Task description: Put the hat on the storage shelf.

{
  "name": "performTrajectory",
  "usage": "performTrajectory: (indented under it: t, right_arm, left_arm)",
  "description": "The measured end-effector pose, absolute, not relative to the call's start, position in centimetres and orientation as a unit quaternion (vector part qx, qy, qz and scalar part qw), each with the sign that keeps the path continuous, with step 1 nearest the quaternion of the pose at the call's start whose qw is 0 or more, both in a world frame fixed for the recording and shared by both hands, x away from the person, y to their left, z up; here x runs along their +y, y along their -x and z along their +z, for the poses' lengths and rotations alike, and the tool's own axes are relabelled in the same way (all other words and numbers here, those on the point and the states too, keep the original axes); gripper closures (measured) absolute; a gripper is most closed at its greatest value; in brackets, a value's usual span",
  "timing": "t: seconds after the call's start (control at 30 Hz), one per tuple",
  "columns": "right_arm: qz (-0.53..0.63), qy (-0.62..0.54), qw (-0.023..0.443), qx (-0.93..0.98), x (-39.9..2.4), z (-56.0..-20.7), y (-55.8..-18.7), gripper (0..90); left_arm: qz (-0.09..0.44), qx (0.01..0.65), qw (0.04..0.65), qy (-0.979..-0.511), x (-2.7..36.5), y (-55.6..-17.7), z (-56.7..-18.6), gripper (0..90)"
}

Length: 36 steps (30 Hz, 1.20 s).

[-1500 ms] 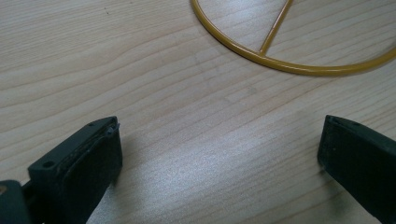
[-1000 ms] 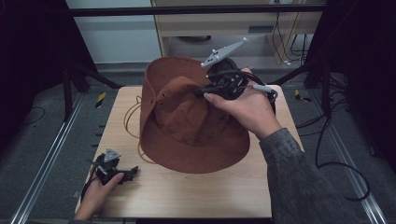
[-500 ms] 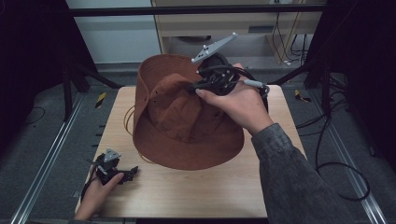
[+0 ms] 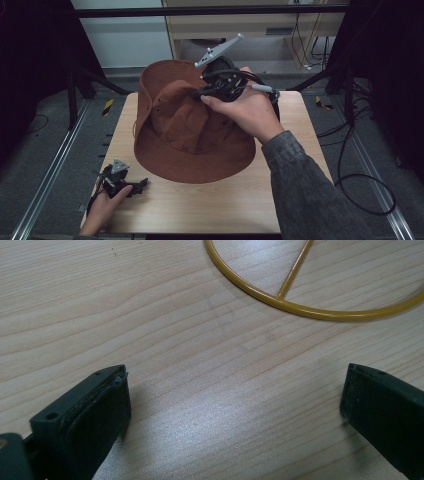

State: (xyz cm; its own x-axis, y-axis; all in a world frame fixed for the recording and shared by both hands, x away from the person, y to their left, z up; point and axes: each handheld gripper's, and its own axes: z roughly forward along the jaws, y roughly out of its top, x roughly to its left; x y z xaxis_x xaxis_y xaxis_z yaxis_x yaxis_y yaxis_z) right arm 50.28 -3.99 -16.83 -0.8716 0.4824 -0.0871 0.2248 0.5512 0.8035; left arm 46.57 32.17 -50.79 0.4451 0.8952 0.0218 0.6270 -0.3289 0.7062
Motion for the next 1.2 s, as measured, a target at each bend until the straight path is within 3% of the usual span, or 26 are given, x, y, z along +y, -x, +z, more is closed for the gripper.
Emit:
performTrajectory:
  t: [1.2]
  right_arm:
    - [0.477,-0.206,0.144,0.843,2.1,-17.8,-52.8,88.3]
  left_arm:
    - [0.209,0.483,0.324,-0.786,32.1,-46.6,-50.8,0.0]
